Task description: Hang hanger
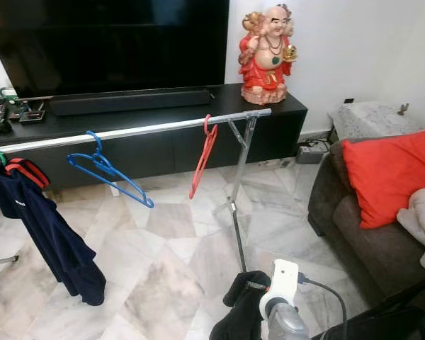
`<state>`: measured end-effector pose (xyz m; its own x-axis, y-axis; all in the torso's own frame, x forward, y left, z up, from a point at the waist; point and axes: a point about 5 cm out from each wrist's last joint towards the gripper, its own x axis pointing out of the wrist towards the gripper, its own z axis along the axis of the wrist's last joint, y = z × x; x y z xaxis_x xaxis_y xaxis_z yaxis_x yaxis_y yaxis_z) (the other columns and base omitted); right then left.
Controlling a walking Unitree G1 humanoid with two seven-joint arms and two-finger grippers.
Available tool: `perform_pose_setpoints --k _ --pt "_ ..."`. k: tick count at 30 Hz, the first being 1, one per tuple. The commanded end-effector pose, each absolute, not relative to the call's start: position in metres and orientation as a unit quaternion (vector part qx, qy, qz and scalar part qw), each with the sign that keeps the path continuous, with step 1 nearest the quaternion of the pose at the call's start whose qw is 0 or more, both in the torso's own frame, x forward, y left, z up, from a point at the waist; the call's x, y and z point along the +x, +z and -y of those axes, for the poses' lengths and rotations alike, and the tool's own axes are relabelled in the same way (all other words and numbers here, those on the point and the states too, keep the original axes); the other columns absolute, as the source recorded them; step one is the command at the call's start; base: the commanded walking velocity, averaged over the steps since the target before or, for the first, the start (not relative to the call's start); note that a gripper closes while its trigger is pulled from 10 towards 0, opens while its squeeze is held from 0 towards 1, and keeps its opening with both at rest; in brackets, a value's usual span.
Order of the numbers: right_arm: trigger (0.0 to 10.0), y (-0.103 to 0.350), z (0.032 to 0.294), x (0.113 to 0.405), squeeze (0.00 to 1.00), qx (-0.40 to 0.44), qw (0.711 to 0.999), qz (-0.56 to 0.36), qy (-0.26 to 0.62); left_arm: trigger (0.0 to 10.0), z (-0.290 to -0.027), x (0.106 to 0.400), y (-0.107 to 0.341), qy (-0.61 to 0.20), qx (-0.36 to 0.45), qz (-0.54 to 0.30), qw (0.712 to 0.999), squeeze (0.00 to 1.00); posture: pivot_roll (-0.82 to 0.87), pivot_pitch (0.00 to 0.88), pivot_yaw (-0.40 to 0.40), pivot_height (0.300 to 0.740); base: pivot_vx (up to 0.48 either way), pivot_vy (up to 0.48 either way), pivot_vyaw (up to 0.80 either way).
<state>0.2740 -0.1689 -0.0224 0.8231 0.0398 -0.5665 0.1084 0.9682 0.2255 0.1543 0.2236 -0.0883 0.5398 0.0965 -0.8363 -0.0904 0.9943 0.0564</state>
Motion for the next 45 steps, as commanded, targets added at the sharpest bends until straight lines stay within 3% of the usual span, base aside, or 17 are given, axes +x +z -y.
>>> perform_pose_setpoints --k 1,16,21,26,38,45 --pt "10.0 -0.023 0.171 0.273 0.00 0.127 0.947 -0.294 -0.024 10.0 -0.225 0.154 -0.088 0.058 0.006 -0.474 0.879 0.00 0.12 0.000 0.001 0.740 0.000 0.000 0.00" --pt "10.0 -0.018 0.173 0.276 0.00 0.120 0.956 -0.265 -0.031 10.0 -0.232 0.155 -0.087 0.052 0.033 -0.478 0.876 0.00 0.07 0.000 0.031 0.740 0.000 0.000 0.00" --pt "10.0 -0.035 0.187 0.254 0.00 0.034 0.952 -0.301 -0.050 10.0 -0.230 0.151 -0.090 0.052 0.030 -0.485 0.873 0.00 0.07 0.000 0.027 0.740 0.000 0.000 0.00" --pt "10.0 -0.064 0.207 0.213 0.00 0.049 0.913 -0.385 -0.125 10.0 -0.230 0.147 -0.091 0.052 0.028 -0.488 0.871 0.00 0.07 0.000 0.028 0.740 0.000 0.000 0.00" --pt "10.0 -0.086 0.189 0.177 0.00 0.058 0.890 -0.440 -0.109 10.0 -0.231 0.145 -0.091 0.043 0.038 -0.492 0.869 0.00 0.08 0.000 0.045 0.740 0.000 0.000 0.00" --pt "10.0 -0.088 0.189 0.172 0.00 0.055 0.887 -0.447 -0.102 10.0 -0.236 0.149 -0.089 0.048 0.038 -0.488 0.871 0.00 0.09 0.000 0.044 0.740 0.000 0.000 0.00"
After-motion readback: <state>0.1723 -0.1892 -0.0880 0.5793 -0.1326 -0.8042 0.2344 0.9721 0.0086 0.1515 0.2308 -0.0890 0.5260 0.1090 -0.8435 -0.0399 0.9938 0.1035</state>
